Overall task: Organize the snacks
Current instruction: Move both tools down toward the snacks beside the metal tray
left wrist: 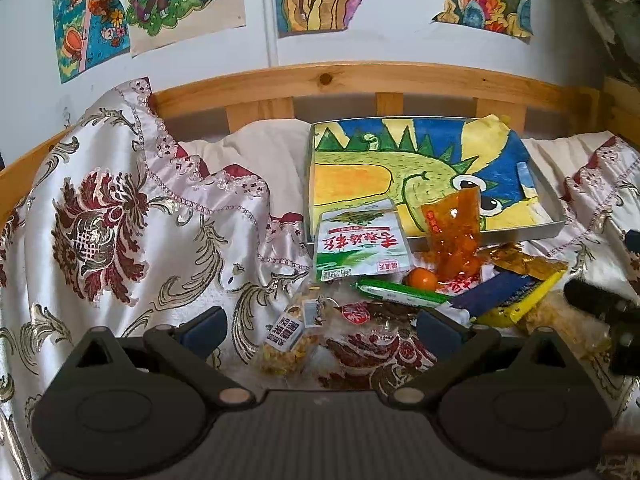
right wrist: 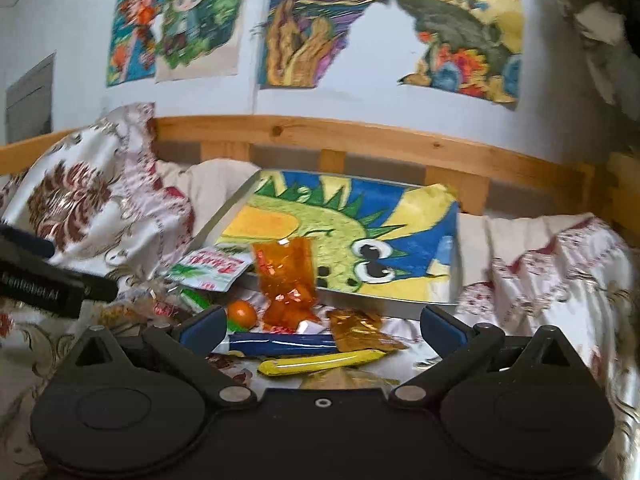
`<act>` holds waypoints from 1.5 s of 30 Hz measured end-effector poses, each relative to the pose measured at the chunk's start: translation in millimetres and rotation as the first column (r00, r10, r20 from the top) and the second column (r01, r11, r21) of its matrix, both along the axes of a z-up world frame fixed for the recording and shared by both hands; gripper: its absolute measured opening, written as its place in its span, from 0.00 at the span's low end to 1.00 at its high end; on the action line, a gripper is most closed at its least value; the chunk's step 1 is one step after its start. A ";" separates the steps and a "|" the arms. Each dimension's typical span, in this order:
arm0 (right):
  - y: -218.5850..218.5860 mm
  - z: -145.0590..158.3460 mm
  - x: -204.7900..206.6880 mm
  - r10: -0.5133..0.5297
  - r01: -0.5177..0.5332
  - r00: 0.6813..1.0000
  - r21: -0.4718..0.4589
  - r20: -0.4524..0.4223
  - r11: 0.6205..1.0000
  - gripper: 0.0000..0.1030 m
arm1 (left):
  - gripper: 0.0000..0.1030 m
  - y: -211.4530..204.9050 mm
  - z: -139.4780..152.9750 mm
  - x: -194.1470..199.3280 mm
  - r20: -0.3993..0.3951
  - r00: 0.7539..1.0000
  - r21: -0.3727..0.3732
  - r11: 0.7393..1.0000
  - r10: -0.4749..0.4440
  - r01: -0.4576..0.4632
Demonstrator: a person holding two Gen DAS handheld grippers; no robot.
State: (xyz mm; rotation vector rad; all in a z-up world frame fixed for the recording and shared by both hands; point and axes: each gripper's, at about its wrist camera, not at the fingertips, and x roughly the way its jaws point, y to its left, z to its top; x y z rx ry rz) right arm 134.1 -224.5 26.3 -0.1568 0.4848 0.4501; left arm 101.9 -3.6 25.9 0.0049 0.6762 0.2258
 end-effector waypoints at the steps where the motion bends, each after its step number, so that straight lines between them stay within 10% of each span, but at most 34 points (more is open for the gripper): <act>1: 1.6 -2.8 1.1 0.010 -0.010 1.000 -0.007 -0.002 1.000 0.99 | 1.00 0.1 -0.4 1.6 -0.001 1.000 -0.002 1.000 0.002 -0.002; 25: -0.4 -47.4 14.9 0.046 -0.063 0.979 -0.080 -0.199 0.995 0.99 | 1.00 -23.0 -25.7 42.6 -0.035 0.969 -0.029 0.969 -0.246 0.245; 34: 2.6 -63.7 29.7 0.058 -0.072 0.971 -0.055 -0.232 0.996 0.98 | 1.00 -53.4 -36.6 76.5 -0.084 0.900 0.048 0.900 -0.429 0.433; 45: -16.1 -66.5 40.1 0.048 -0.058 0.965 -0.031 -0.258 0.998 0.81 | 0.99 -49.0 -54.9 120.5 -0.164 0.796 -0.097 0.812 -0.583 0.575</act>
